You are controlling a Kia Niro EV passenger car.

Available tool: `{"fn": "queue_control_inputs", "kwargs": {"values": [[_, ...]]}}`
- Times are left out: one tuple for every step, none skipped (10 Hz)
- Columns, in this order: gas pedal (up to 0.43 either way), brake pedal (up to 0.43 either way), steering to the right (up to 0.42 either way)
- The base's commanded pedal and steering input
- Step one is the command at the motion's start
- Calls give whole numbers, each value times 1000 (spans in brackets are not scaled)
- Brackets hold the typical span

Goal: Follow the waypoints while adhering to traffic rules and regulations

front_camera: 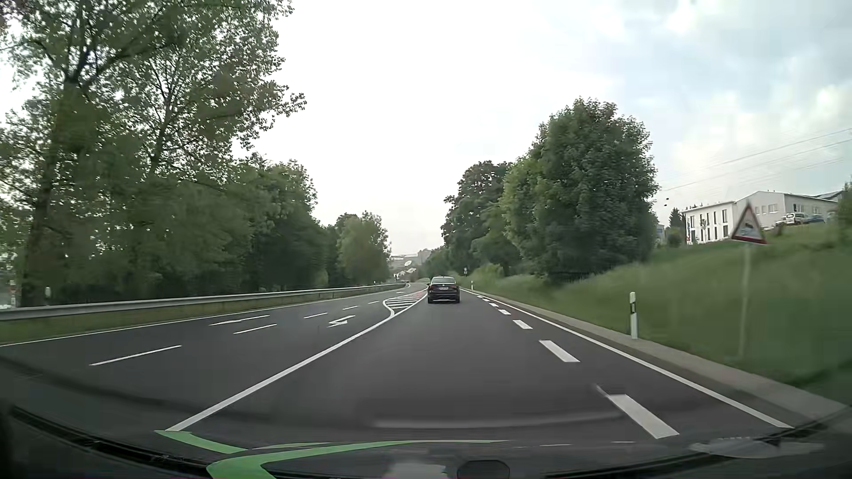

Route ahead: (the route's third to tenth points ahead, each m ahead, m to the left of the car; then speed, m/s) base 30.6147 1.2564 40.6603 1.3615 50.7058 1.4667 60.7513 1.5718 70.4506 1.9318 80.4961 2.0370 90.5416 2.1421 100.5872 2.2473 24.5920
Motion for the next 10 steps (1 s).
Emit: {"fn": "queue_control_inputs", "kwargs": {"values": [[791,0,3],[772,0,3],[772,0,3],[772,0,2],[772,0,0],[772,0,0],[772,0,-1],[760,0,-1],[740,0,-1],[720,0,-1]]}}
